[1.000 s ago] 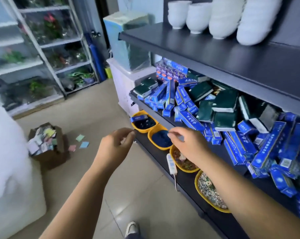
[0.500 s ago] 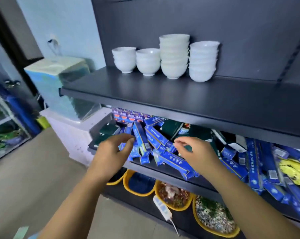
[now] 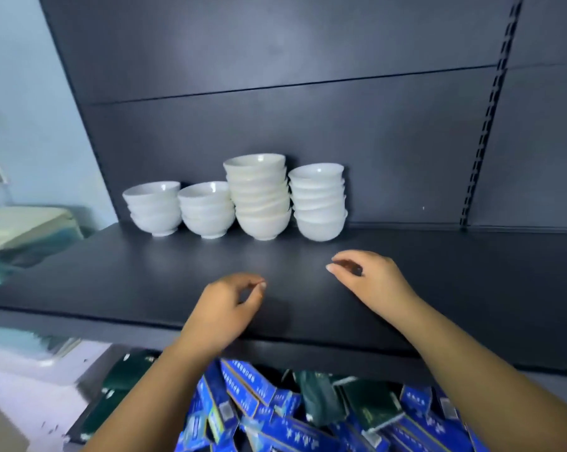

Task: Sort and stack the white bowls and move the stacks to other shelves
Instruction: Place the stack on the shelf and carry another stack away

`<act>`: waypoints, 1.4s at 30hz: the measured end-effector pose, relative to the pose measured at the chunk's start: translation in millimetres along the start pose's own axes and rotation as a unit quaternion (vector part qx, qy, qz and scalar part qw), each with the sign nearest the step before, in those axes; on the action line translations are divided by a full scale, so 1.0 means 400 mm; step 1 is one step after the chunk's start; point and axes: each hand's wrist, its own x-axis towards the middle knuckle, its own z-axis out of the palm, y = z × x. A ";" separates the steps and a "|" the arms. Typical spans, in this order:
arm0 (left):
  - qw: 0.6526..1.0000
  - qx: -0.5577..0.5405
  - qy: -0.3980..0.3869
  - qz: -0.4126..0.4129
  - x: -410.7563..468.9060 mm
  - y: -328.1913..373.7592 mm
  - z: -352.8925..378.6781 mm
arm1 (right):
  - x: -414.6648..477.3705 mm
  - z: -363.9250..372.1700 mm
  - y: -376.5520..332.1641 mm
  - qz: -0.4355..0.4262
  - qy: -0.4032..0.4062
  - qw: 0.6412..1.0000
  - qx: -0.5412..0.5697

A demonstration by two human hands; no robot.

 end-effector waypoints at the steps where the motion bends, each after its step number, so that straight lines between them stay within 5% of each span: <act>1: 1.000 0.017 -0.004 -0.001 0.037 -0.016 0.017 | 0.052 0.008 0.021 0.019 -0.003 1.000 0.000; 8: 0.999 0.041 -0.015 -0.033 0.156 -0.092 0.087 | 0.332 0.102 0.152 0.116 0.030 0.983 0.136; 14: 0.998 0.021 -0.045 -0.025 0.165 -0.112 0.094 | 0.422 0.137 0.171 0.080 0.048 0.966 0.243; 20: 0.994 -0.020 -0.075 -0.079 0.166 -0.115 0.084 | 0.420 0.134 0.180 0.080 0.042 0.959 0.268; 29: 0.991 -0.052 -0.114 -0.055 0.161 -0.115 0.076 | 0.288 0.113 0.128 0.094 0.050 0.960 0.258; 35: 0.942 -0.283 -0.138 -0.115 0.162 -0.084 0.071 | 0.148 0.095 0.058 0.104 0.013 0.967 0.232; 42: 0.899 -0.397 -0.184 0.037 0.173 -0.043 0.102 | 0.034 0.114 -0.011 0.101 0.024 0.978 0.183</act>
